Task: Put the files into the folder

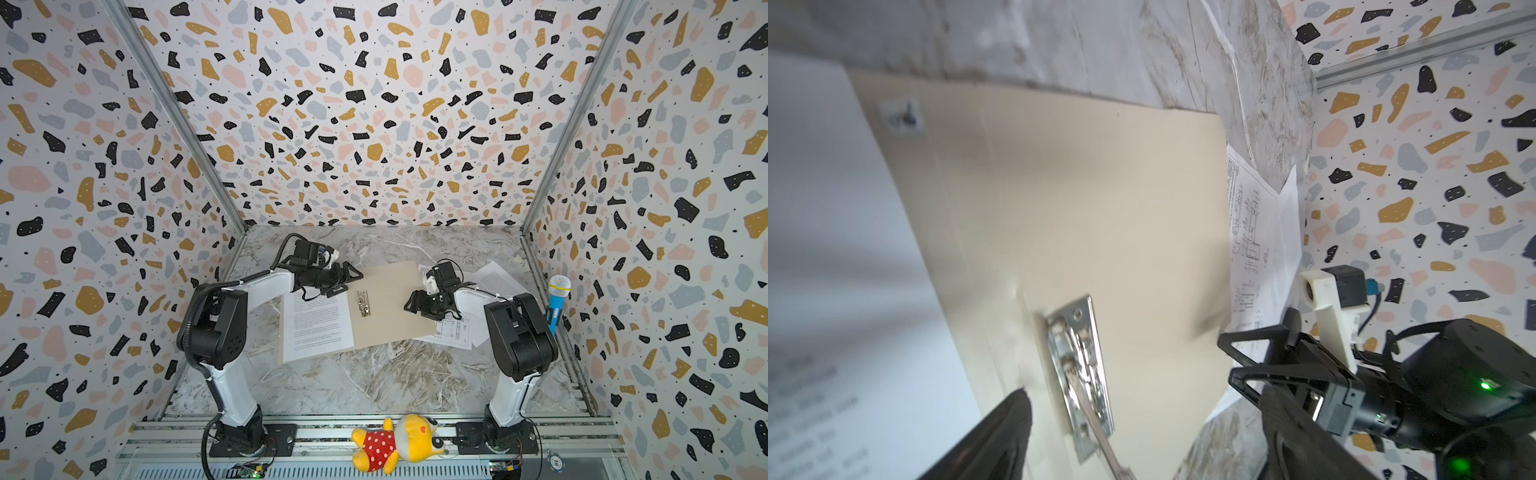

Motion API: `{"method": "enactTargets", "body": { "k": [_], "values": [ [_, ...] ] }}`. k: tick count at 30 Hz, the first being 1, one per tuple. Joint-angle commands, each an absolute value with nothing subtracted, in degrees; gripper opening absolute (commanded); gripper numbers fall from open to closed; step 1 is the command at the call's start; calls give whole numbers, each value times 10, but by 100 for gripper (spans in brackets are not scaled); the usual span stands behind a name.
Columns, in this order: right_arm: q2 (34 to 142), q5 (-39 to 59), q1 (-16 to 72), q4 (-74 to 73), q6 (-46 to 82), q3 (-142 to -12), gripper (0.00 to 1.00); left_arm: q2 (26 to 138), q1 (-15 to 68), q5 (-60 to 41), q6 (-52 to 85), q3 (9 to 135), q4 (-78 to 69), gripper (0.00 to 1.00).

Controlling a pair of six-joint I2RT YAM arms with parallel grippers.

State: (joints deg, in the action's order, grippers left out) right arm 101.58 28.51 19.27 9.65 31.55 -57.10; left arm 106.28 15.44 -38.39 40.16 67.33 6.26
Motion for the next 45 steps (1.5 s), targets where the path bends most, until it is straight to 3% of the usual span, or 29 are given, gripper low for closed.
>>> {"method": "enactTargets", "body": {
  "k": [1,16,31,45],
  "values": [
    [973,290,174,84,304,-570,72,1017,176,-382,488,610,-9,99],
    [986,285,105,137,240,-587,77,988,247,-346,670,517,-193,100],
    [970,307,83,130,239,-549,74,1114,199,-313,671,666,-192,100],
    [1019,332,121,113,258,-605,75,1167,157,-365,574,820,-60,100]
  ]
}}
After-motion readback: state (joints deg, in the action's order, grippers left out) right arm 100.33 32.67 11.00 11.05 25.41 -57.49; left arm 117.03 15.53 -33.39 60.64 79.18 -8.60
